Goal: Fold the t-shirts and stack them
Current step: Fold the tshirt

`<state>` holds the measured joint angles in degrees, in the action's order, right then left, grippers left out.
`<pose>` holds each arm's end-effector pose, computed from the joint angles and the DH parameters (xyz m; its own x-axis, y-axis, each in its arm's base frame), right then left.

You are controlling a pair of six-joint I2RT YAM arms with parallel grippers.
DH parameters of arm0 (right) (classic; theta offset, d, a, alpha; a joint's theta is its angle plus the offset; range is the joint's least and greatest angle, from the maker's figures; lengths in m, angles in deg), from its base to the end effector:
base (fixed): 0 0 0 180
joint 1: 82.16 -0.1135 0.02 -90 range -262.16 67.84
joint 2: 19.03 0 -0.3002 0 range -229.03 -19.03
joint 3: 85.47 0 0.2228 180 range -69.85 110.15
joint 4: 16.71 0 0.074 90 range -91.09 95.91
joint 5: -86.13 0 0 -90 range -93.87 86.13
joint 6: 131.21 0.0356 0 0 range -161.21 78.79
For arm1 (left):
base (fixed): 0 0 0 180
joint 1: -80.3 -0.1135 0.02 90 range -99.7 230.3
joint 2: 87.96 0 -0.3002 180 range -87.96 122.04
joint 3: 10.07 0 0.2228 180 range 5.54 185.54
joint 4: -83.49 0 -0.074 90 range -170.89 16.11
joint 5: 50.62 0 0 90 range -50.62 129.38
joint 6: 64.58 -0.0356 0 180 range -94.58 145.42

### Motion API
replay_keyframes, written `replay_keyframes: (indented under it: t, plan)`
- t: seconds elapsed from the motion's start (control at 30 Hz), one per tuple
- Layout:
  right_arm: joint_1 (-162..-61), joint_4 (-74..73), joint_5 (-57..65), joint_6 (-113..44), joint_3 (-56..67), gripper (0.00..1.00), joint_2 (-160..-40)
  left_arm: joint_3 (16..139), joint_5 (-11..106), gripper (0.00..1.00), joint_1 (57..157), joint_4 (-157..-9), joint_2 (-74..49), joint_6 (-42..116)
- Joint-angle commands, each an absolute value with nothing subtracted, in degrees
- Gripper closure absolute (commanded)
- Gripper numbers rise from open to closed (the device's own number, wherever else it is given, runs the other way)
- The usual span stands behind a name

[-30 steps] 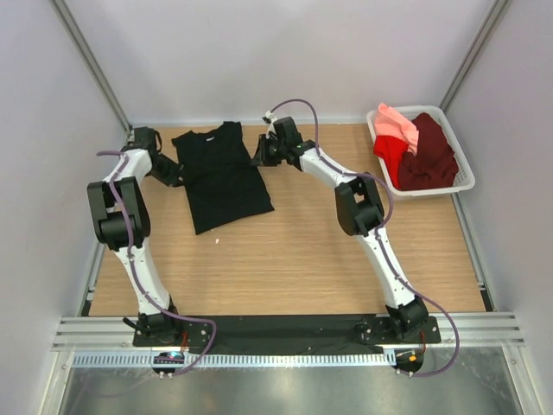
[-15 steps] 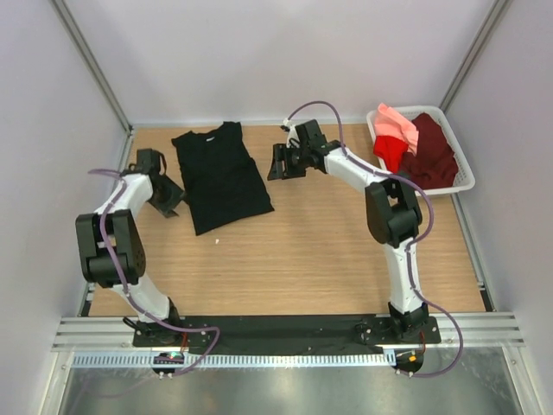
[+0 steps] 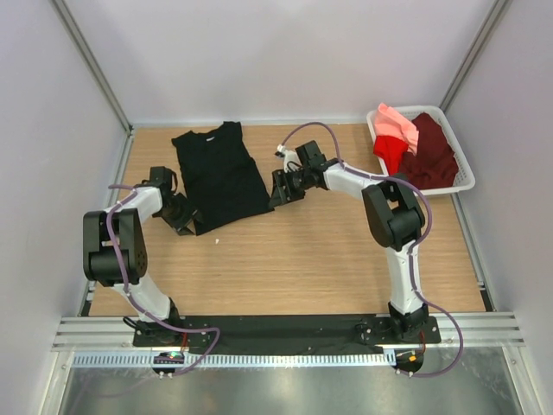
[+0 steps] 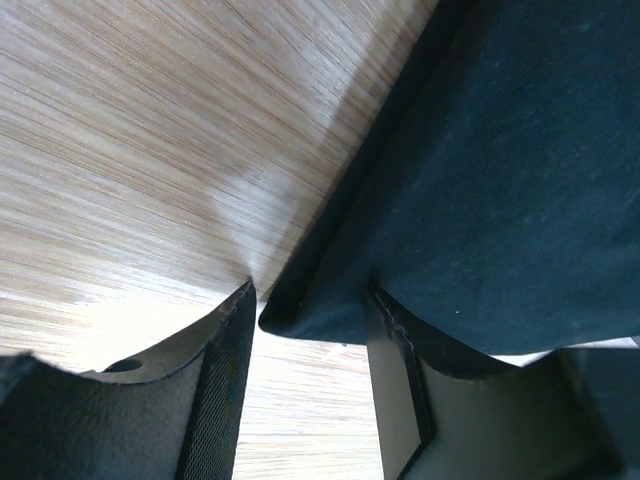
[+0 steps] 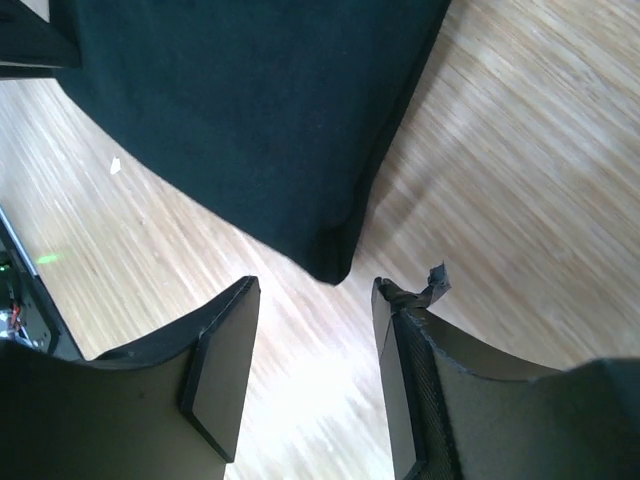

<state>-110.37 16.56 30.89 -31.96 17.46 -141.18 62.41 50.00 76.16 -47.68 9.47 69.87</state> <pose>0.3896 0.2320 0.2124 -0.8015 -0.2801 -0.5283 -0.5729 0.6129 0.5443 0.2910 0.0145 0.2125 -0.6699 -0.7386 -0.0755 -0.6847 0.6539 -0.3219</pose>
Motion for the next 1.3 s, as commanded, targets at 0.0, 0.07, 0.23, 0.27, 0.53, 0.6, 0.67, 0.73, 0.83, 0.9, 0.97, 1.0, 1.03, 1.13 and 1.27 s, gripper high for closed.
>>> replay_keyframes:
  t: [0.0, 0.07, 0.23, 0.27, 0.53, 0.6, 0.67, 0.73, 0.83, 0.9, 0.97, 1.0, 1.03, 1.13, 1.27]
  plan:
    - [-110.81, 13.06, 33.92, -34.79, 18.65, 0.45, -143.04, 63.29, 47.82, 0.51, 76.17, -48.55, 10.47, 68.23]
    - [-111.07, 14.20, 34.36, -35.58, 19.09, 0.48, -144.27, 63.81, 47.91, 0.55, 76.17, -48.28, 11.62, 67.79]
    - [-111.16, 12.28, 34.62, -34.54, 18.13, 0.54, -144.81, 64.96, 46.07, 0.62, 76.17, -47.14, 11.89, 67.09]
    - [-111.25, 11.75, 34.97, -34.18, 17.78, 0.55, -144.72, 65.13, 45.89, 0.64, 76.08, -47.05, 11.97, 66.91]
    - [-112.57, 10.60, 35.06, -33.66, 16.46, 0.67, -145.25, 65.57, 47.03, 0.91, 76.08, -46.00, 12.59, 66.56]
    - [-112.66, 9.72, 34.10, -33.21, 15.59, 0.86, -144.81, 65.49, 47.12, 0.96, 76.17, -45.65, 13.11, 66.21]
    - [-112.66, 10.07, 30.94, -33.13, 14.88, 0.97, -143.32, 65.57, 47.12, 1.00, 76.08, -45.12, 13.46, 66.03]
    - [-112.57, 12.69, 25.87, -32.86, 13.39, 0.99, -141.56, 65.49, 47.21, 1.00, 76.26, -44.24, 12.94, 65.94]
    - [-112.66, 12.62, 21.45, -30.06, 6.29, 0.99, -134.02, 64.96, 43.88, 1.00, 79.32, -42.31, 10.13, 66.29]
    - [-112.92, 13.66, 16.71, -27.69, 0.41, 0.99, -128.58, 63.30, 42.64, 1.00, 84.15, -41.26, 8.12, 66.90]
    - [-113.18, 19.02, 10.75, -23.12, -4.69, 0.99, -126.01, 60.84, 43.60, 1.00, 87.57, -41.60, 6.79, 68.75]
    - [-113.36, 19.99, 10.98, -21.45, -7.16, 0.99, -123.30, 58.83, 40.82, 0.98, 88.90, -41.43, 5.13, 68.93]
    - [-113.62, 19.48, 11.67, -19.26, -10.14, 0.98, -121.79, 57.76, 37.57, 0.93, 90.48, -40.47, 3.81, 69.10]
    - [-115.72, 18.87, 9.66, -15.22, -21.13, 0.97, -114.33, 52.33, 35.16, 0.80, 93.31, -38.97, -2.41, 70.86]
    - [-120.81, 18.59, 8.00, -9.07, -30.29, 0.86, -104.13, 48.97, 38.85, 0.65, 93.13, -38.79, -9.71, 72.18]
